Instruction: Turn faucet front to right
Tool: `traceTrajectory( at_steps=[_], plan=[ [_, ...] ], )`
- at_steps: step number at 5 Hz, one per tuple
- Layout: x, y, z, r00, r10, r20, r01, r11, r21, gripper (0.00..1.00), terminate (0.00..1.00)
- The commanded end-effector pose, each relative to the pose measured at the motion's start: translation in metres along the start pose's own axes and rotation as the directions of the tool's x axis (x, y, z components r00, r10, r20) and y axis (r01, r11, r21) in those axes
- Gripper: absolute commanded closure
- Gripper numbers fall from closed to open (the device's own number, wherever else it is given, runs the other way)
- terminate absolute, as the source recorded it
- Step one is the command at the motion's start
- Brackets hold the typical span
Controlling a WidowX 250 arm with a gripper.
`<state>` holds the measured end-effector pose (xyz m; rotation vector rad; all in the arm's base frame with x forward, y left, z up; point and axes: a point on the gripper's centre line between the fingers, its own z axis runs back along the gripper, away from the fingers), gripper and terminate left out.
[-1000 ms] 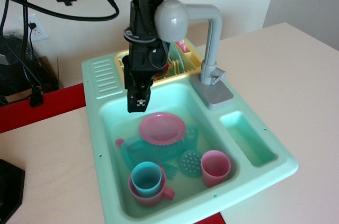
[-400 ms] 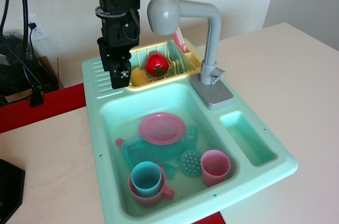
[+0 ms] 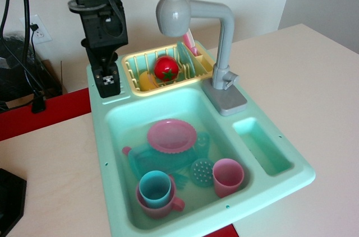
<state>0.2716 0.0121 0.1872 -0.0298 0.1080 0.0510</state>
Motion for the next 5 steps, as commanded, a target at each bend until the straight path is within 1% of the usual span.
traceTrajectory(
  at_steps=[1,3,4,5],
  plan=[
    [-0.021,-0.003,0.011,0.998,0.028,0.054,-0.029,0.999,0.019,0.00,0.00],
    [-0.035,-0.004,0.007,0.999,0.016,0.042,-0.017,1.000,0.022,0.00,0.00],
    [-0.039,0.001,0.012,0.998,0.016,0.053,-0.018,1.000,0.024,0.00,0.00],
    [-0.047,0.009,0.015,0.997,0.035,0.063,-0.036,0.999,0.013,0.00,1.00]
  ],
)
